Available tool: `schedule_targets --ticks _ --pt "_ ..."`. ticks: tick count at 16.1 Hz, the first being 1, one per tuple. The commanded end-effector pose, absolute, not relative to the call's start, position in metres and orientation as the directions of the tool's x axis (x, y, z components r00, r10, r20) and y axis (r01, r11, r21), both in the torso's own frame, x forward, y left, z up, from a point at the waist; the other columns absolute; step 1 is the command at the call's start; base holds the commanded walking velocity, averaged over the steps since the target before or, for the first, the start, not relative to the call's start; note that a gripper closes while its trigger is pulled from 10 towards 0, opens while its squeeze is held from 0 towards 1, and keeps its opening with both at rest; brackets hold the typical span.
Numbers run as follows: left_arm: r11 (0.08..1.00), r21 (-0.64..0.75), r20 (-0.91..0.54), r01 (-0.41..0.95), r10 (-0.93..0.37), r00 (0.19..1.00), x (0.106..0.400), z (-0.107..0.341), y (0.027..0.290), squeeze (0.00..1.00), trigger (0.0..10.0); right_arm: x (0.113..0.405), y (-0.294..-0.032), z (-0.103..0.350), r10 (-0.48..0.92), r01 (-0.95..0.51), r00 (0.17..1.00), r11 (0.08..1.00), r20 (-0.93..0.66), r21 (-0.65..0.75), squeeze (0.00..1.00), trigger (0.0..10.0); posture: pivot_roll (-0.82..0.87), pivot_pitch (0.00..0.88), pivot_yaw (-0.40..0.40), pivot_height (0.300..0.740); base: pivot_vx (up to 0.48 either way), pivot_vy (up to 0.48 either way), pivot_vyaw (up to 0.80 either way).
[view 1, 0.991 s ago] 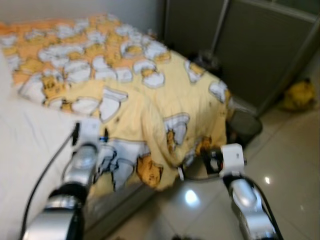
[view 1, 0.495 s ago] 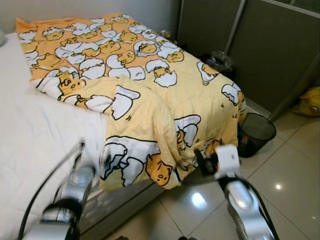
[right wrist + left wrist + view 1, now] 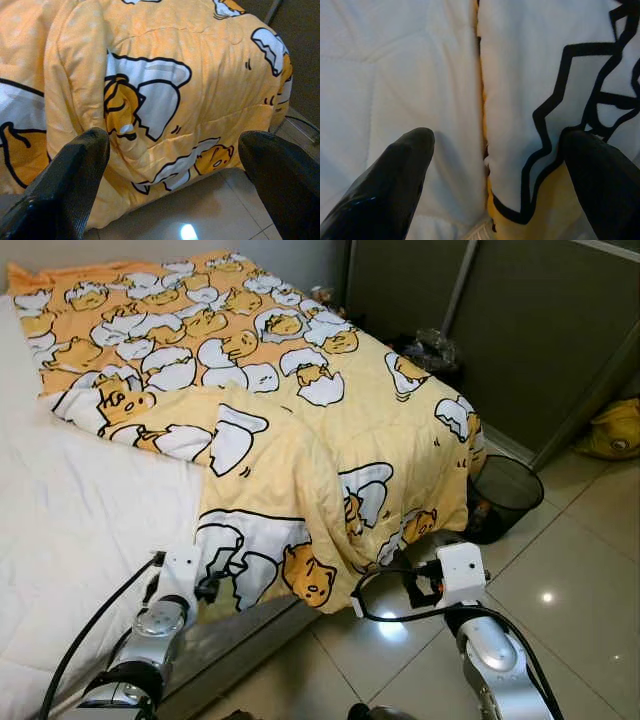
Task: Clean up the room
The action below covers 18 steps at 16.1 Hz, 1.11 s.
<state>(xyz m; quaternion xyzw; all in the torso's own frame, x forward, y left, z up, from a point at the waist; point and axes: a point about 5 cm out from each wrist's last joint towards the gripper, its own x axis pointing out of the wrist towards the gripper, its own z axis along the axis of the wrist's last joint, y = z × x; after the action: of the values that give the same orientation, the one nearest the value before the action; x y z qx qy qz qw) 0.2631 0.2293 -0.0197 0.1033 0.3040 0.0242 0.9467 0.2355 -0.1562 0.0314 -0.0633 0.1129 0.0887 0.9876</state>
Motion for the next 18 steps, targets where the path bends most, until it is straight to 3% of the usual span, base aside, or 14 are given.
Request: schedule_targets --ticks 1,6,9,10,13,18 --pt "0.979 0.2 -0.558 0.028 0.091 0.825 0.264 -0.018 0.227 0.0 10.0 0.234 -0.157 0.032 0.171 -0.203 0.954 0.973 -0.246 -0.112 0.0 10.0 -0.07 0.076 -0.013 0.74 0.0 0.0 0.0" --pt "0.997 0.061 -0.66 0.054 0.0 0.751 0.242 -0.044 0.201 0.0 10.0 0.238 -0.157 0.033 0.181 -0.216 0.95 0.97 -0.255 -0.114 0.0 10.0 -0.05 0.078 -0.034 0.74 0.0 0.0 0.0" --pt "0.998 0.046 -0.67 0.052 -0.008 0.743 0.252 -0.041 0.187 0.0 10.0 0.235 -0.153 0.035 0.215 -0.252 0.941 0.96 -0.26 -0.119 0.0 10.0 -0.08 0.098 -0.055 0.74 0.0 0.0 0.0" --pt "0.993 0.099 -0.634 0.069 0.009 0.774 0.264 -0.032 0.185 0.0 0.0 0.233 -0.156 0.036 0.22 -0.259 0.939 0.958 -0.265 -0.124 0.0 10.0 -0.09 0.104 -0.059 0.74 0.0 0.0 0.0" --pt "0.991 0.119 -0.61 0.057 0.028 0.792 0.278 -0.021 0.184 0.0 0.0 0.229 -0.16 0.034 0.215 -0.259 0.936 0.957 -0.279 -0.133 0.0 10.0 -0.11 0.1 -0.052 0.74 0.0 0.0 0.0" --pt "0.989 0.133 -0.625 0.066 0.032 0.78 0.276 -0.023 0.189 0.0 0.0 0.228 -0.16 0.035 0.207 -0.251 0.936 0.959 -0.284 -0.131 0.0 10.0 -0.12 0.093 -0.04 0.74 0.0 0.0 0.0"
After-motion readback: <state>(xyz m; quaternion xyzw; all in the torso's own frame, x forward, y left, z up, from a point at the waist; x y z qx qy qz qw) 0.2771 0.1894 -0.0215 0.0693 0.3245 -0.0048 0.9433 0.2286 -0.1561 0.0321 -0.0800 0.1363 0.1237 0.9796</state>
